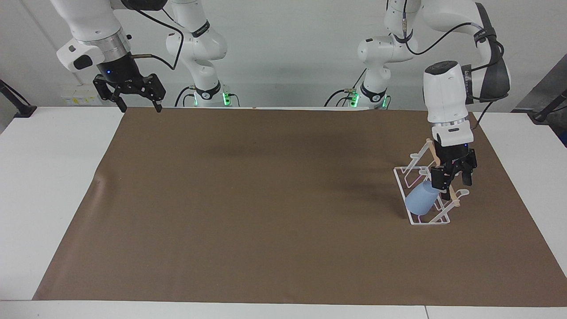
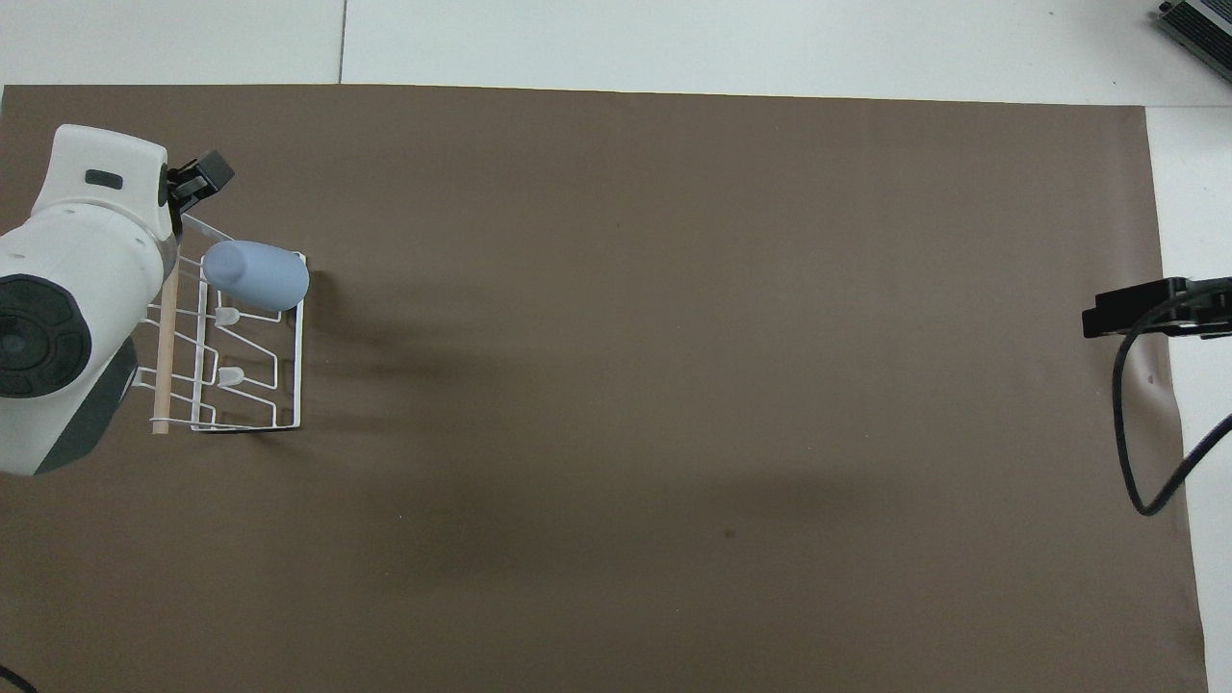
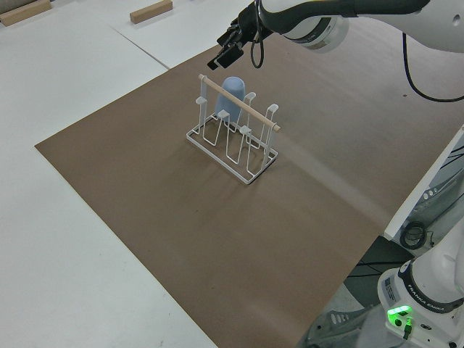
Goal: Hang cup on cup holder
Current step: 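Open the left gripper and draw it back from the cup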
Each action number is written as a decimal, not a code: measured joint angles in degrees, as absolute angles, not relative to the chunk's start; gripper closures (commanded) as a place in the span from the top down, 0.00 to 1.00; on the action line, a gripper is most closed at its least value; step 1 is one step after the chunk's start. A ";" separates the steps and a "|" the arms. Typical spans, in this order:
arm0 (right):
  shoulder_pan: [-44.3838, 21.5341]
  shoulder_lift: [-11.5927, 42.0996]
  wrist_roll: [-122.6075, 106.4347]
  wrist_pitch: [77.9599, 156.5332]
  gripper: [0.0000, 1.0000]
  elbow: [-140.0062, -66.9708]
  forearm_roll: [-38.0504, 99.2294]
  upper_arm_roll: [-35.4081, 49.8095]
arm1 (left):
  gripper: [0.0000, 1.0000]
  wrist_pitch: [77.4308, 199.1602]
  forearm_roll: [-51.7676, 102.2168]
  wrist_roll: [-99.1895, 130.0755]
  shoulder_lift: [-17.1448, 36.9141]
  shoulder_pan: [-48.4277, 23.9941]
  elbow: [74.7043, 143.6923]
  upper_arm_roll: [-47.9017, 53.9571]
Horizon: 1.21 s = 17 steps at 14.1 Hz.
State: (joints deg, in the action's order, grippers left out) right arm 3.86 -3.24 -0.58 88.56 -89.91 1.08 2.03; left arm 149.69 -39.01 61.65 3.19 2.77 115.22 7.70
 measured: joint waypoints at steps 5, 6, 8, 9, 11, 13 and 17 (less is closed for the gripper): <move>3.86 -3.24 -0.58 88.56 1.00 -89.91 1.08 2.03 | 1.00 144.01 -32.63 61.57 3.21 2.57 112.40 8.76; 3.86 -3.24 -0.58 88.56 1.00 -89.91 1.08 2.03 | 1.00 142.21 -31.05 61.52 3.20 2.32 111.35 9.22; 3.86 -3.24 -0.58 88.56 1.00 -89.91 1.08 2.03 | 1.00 138.90 -27.79 61.32 3.04 1.39 109.69 9.87; 3.86 -3.24 -0.58 88.56 1.00 -89.91 1.08 2.03 | 1.00 137.04 -26.18 61.23 2.82 0.86 108.87 10.09; 3.86 -3.24 -0.58 88.56 1.00 -89.91 1.08 2.03 | 1.00 132.72 -22.07 60.00 1.93 0.07 106.68 10.46; 3.86 -3.24 -0.58 88.56 1.00 -89.91 1.08 2.03 | 1.00 127.36 -17.18 55.68 0.77 -0.05 103.69 10.50; 3.86 -3.24 -0.58 88.56 1.00 -89.91 1.08 2.03 | 1.00 117.31 -8.53 41.75 -1.56 1.24 98.91 9.38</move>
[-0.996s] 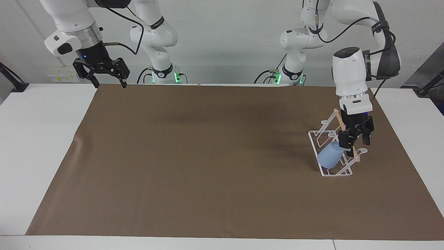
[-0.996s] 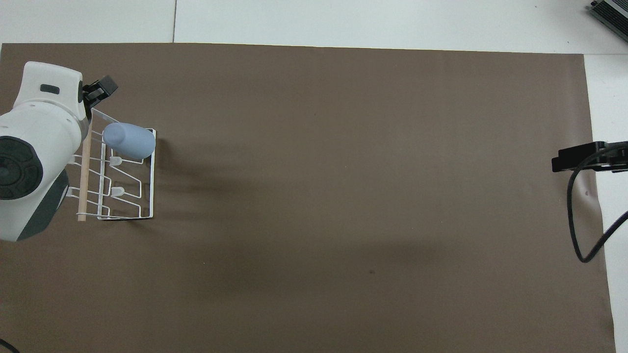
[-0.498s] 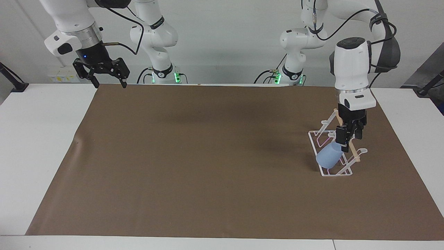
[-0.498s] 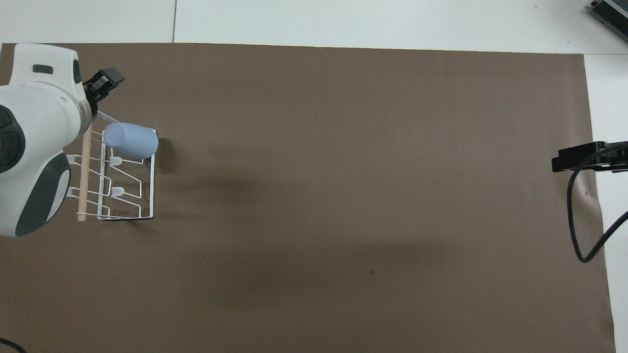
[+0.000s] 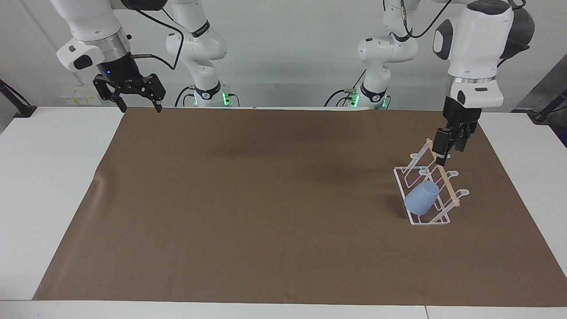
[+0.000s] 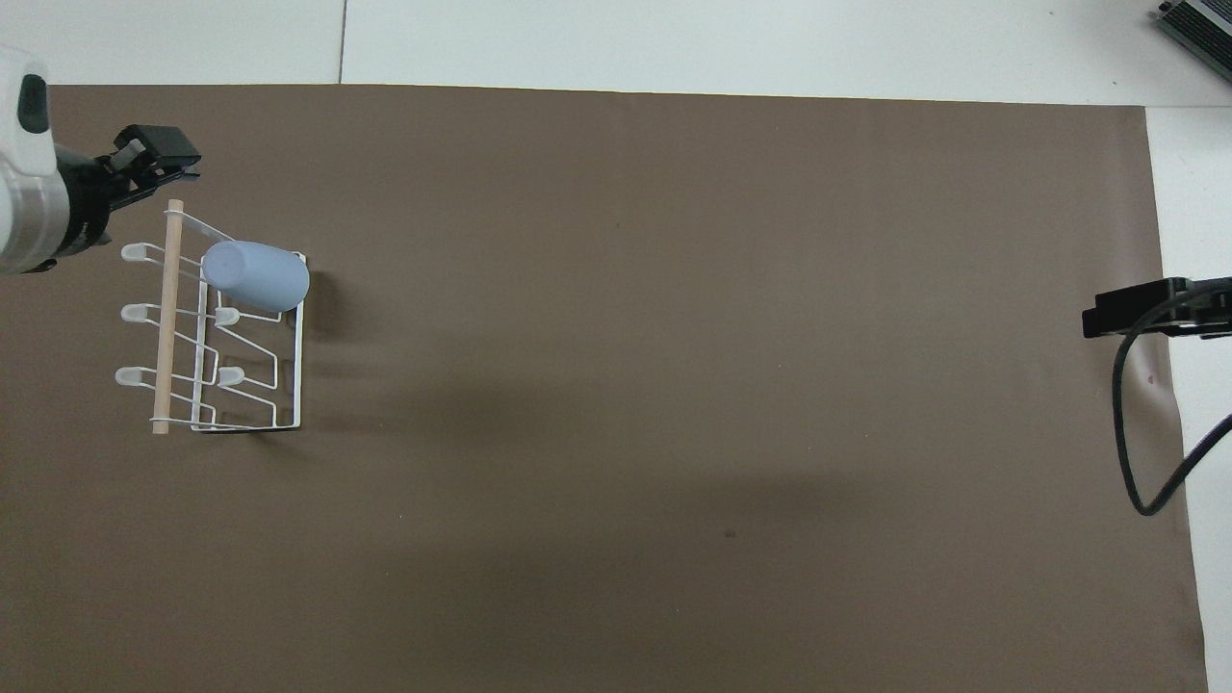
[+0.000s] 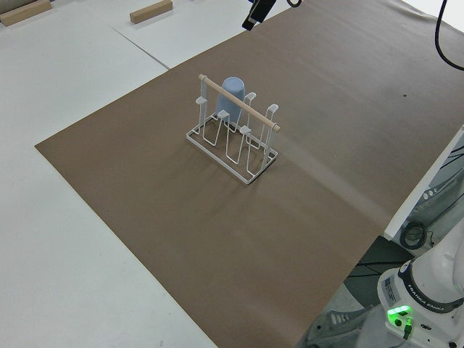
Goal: Hang cup on cup holder
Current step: 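Open the left gripper and draw it back from the cup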
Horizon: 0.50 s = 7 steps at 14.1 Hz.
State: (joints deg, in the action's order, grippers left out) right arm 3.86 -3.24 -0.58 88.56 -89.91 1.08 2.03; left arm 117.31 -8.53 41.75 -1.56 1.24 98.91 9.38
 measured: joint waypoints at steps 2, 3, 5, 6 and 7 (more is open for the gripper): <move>3.86 -3.24 -0.58 88.56 1.00 -89.91 1.08 2.03 | 1.00 112.64 -6.40 33.82 -2.33 2.64 97.88 9.03; 3.86 -3.24 -0.58 88.56 1.00 -89.91 1.08 2.03 | 1.00 110.05 -5.55 28.93 -2.78 3.27 97.72 8.92; 3.86 -3.24 -0.58 88.56 1.00 -89.91 1.08 2.03 | 1.00 104.98 -4.90 19.57 -3.54 4.06 97.72 8.83; 3.86 -3.24 -0.58 88.56 1.00 -89.91 1.08 2.03 | 1.00 102.64 -4.85 14.85 -3.95 4.15 97.71 8.72; 3.86 -3.24 -0.58 88.56 1.00 -89.91 1.08 2.03 | 1.00 100.41 -4.82 10.29 -4.36 4.16 97.71 8.63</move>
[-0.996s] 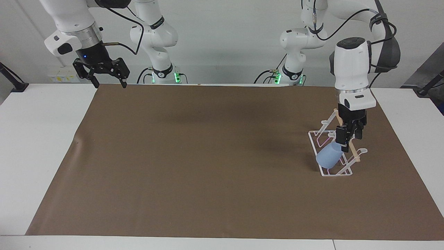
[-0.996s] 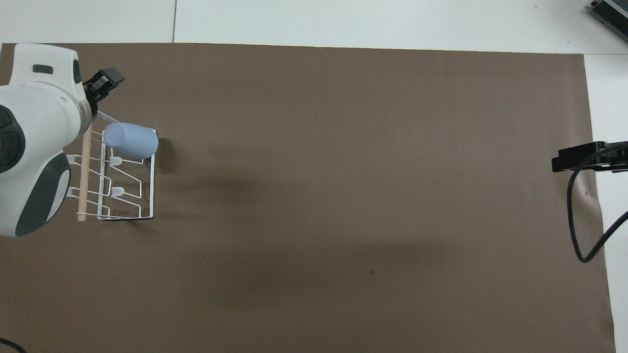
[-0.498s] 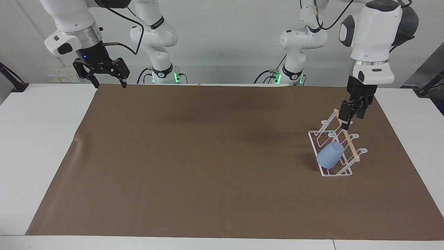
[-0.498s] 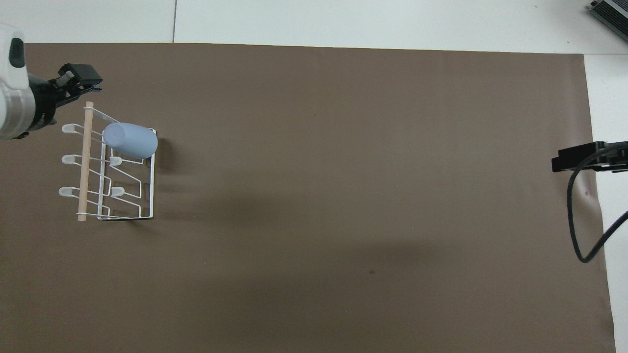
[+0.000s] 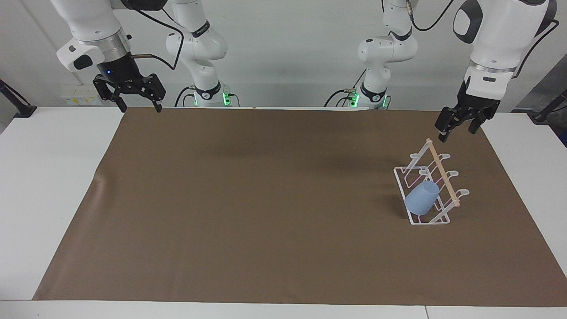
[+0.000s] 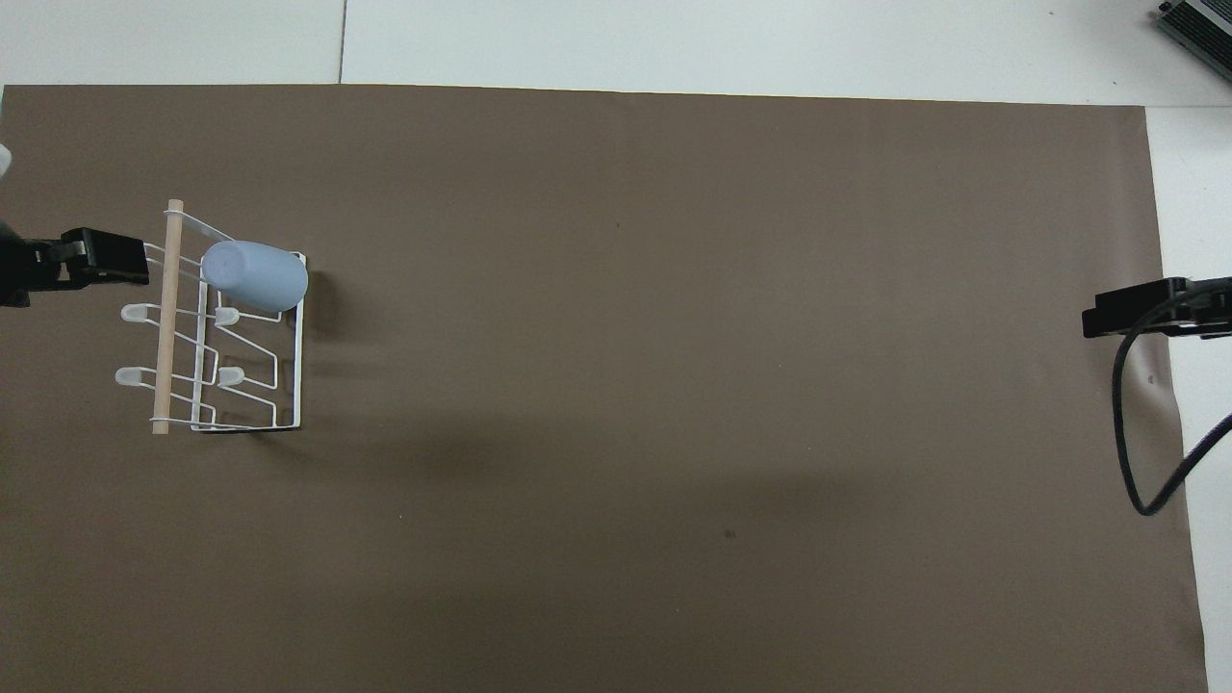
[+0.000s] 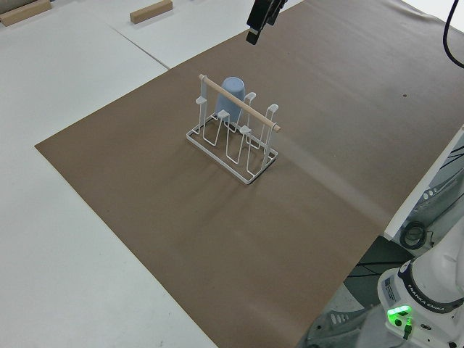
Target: Hang cup on cup holder
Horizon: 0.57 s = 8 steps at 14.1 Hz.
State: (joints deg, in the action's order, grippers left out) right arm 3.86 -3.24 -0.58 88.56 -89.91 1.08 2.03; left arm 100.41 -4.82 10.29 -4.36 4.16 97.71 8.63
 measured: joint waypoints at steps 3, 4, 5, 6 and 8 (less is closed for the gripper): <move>3.86 -3.24 -0.58 88.56 1.00 -89.91 1.08 2.03 | 1.00 95.24 -4.30 1.58 -5.12 4.16 97.71 8.60; 3.86 -3.24 -0.58 88.56 1.00 -89.91 1.08 2.03 | 1.00 94.45 -4.08 0.70 -5.21 4.16 97.63 8.69; 3.86 -3.24 -0.58 88.56 1.00 -89.91 1.08 2.03 | 1.00 93.51 -4.02 0.19 -5.18 4.16 97.12 8.84; 3.86 -3.24 -0.58 88.56 1.00 -89.91 1.08 2.03 | 1.00 92.20 -3.99 -0.04 -5.13 4.16 96.28 9.00; 3.86 -3.24 -0.58 88.56 1.00 -89.91 1.08 2.03 | 1.00 89.23 -2.91 -0.26 -4.70 4.16 93.92 9.22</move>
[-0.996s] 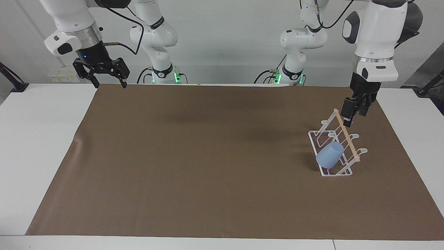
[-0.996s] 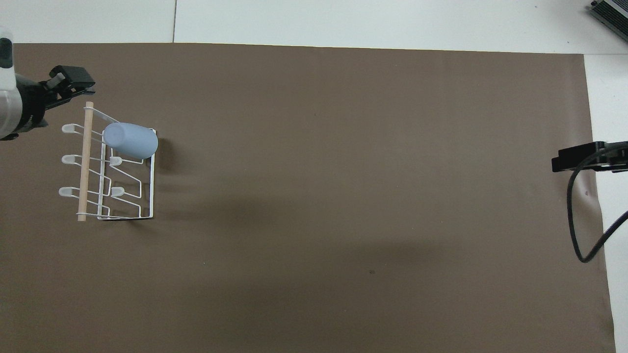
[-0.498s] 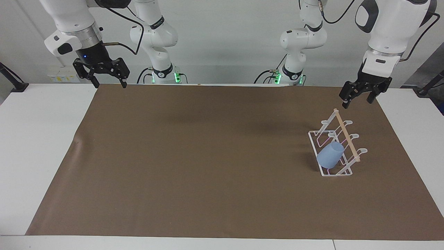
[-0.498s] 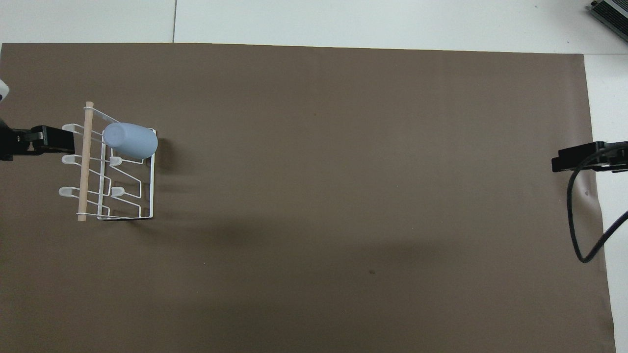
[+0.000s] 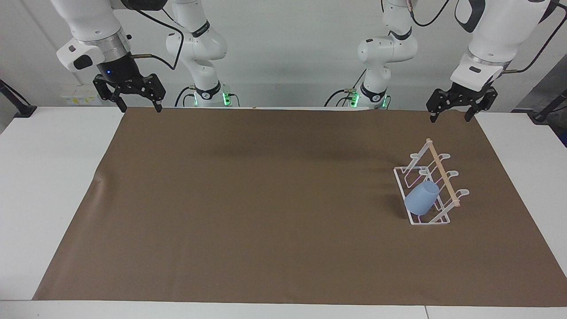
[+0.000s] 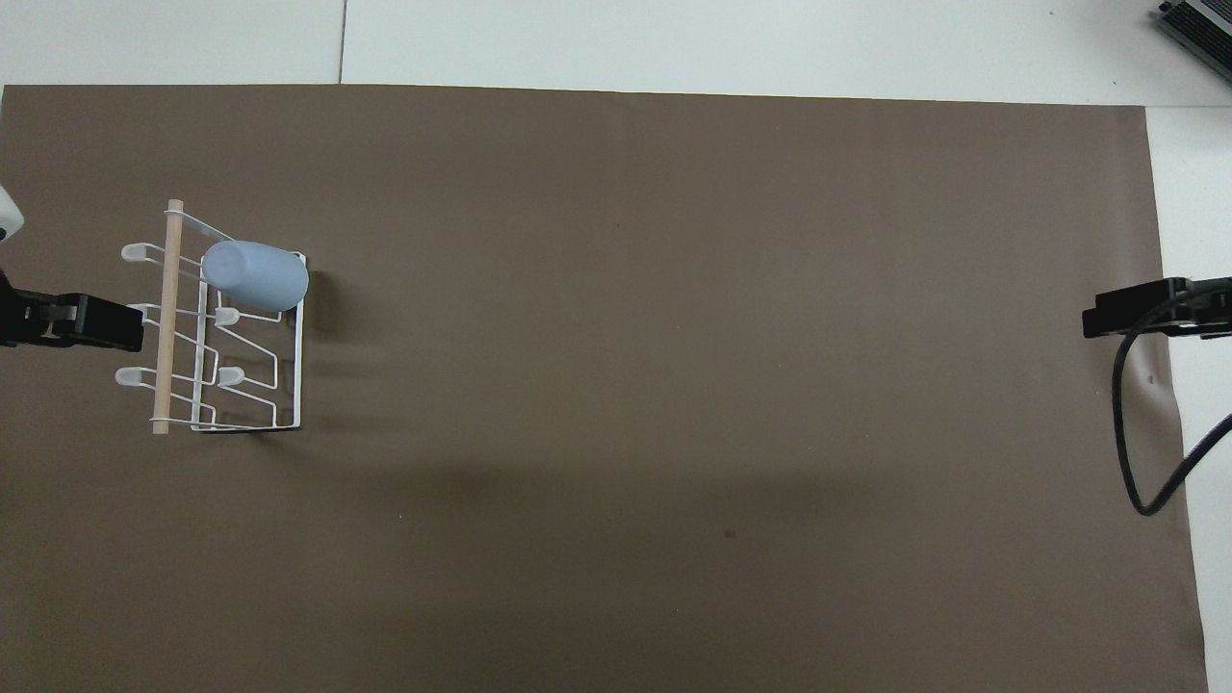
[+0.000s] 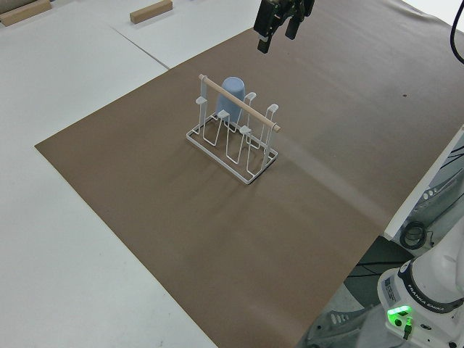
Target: Hang cup on cup holder
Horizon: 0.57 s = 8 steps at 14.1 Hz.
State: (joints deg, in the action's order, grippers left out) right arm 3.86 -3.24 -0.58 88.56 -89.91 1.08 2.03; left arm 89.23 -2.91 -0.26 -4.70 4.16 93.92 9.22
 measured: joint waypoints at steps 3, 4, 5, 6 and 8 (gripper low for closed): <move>3.86 -3.24 -0.58 88.56 1.00 -89.91 1.08 2.03 | 1.00 87.62 0.20 -0.44 -4.06 4.15 92.39 9.29; 3.86 -3.24 -0.58 88.56 1.00 -89.91 1.08 2.03 | 1.00 87.61 1.94 -0.44 -3.91 4.16 92.29 9.14; 3.86 -3.24 -0.58 88.56 1.00 -89.91 1.08 2.03 | 1.00 87.75 3.21 -0.44 -3.80 4.18 92.19 8.87; 3.86 -3.24 -0.58 88.56 1.00 -89.91 1.08 2.03 | 1.00 87.78 3.63 -0.57 -3.80 4.24 92.13 8.67; 3.86 -3.24 -0.58 88.56 1.00 -89.91 1.08 2.03 | 1.00 87.73 3.54 -1.68 -3.79 4.27 92.12 8.52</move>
State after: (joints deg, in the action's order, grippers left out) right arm 3.86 -3.24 -0.58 88.56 -89.91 1.08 2.03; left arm 87.73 3.54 -1.68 -3.79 4.27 92.12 8.52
